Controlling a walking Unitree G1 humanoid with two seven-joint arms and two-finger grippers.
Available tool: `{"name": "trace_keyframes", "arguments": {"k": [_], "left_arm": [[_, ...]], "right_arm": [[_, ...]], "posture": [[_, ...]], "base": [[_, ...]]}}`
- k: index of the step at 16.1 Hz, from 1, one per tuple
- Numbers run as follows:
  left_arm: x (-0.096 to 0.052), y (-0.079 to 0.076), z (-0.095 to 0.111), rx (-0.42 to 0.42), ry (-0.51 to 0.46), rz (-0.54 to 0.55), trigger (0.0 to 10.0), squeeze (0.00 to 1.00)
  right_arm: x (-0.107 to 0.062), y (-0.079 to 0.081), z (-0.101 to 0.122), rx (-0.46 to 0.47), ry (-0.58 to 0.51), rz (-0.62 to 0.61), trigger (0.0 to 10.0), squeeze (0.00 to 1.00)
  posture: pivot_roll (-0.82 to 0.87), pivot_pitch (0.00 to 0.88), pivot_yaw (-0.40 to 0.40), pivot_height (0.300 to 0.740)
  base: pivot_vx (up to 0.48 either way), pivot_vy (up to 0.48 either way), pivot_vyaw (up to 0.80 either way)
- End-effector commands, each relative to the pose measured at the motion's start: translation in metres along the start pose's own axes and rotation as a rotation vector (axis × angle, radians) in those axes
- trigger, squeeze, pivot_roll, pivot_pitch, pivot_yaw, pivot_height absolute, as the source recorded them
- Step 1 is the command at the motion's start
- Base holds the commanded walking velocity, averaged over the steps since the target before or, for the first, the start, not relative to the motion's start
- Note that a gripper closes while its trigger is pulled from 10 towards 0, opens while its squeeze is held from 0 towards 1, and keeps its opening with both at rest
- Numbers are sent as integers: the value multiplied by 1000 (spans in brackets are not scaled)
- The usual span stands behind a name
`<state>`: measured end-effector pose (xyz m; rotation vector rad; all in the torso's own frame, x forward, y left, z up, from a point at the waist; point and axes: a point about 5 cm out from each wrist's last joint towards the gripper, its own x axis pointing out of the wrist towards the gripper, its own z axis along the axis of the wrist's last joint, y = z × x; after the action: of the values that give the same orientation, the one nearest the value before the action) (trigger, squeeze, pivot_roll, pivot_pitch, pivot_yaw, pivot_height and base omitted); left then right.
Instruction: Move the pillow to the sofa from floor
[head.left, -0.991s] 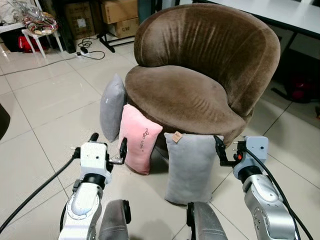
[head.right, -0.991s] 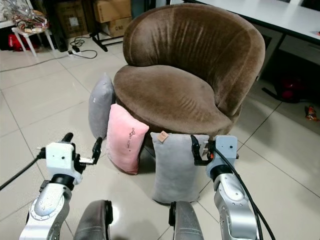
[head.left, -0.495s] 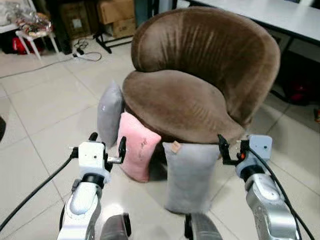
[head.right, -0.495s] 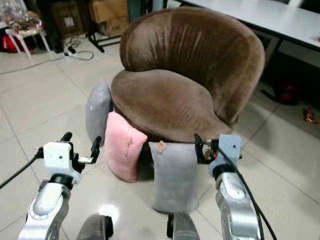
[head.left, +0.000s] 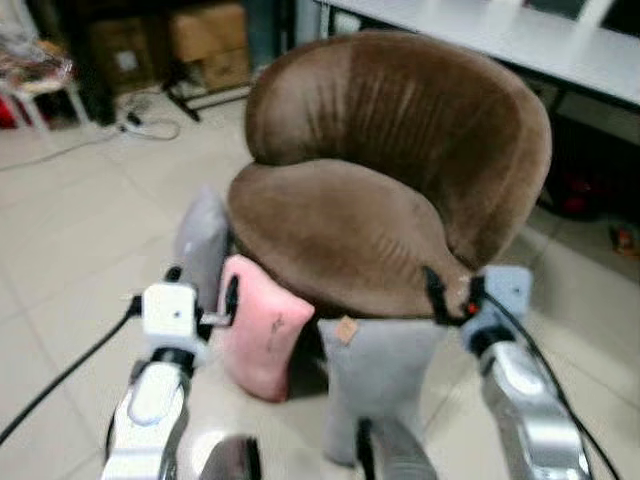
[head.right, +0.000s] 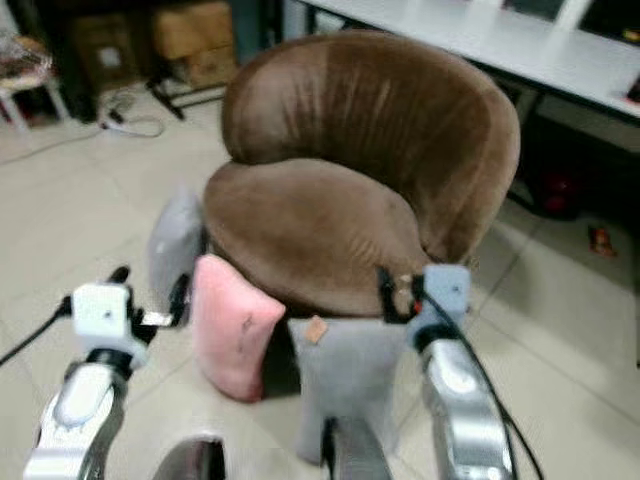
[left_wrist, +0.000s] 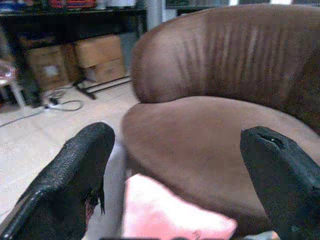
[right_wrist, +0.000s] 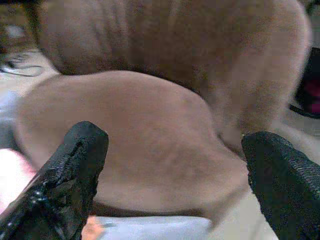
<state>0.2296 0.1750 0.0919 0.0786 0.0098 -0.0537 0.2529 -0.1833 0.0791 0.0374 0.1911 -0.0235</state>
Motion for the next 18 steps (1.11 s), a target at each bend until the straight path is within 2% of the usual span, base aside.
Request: {"name": "trace_keyframes", "arguments": {"k": [1,5,7,18], "left_arm": [[0,-5,0,-12,-2,-17,10000,0],[1,-6,-1,-10,7,-24,10000,0],[1,-8,-2,-6,13,-31,10000,0],[-2,-15,-6,28,28,-59,10000,0]], "right_arm": [[0,-5,1,-2,1,-22,10000,0],[1,-5,0,-5,7,-25,10000,0],[1,-4,-3,5,33,-6,10000,0],[3,-7,-4,-15,52,-1,10000,0]], "posture": [[-62,0,-30,623],[-60,0,-29,623],[-60,0,-30,623],[-55,0,-46,509]], "base": [[450,0,0],[440,0,0],[0,0,0],[0,0,0]]}}
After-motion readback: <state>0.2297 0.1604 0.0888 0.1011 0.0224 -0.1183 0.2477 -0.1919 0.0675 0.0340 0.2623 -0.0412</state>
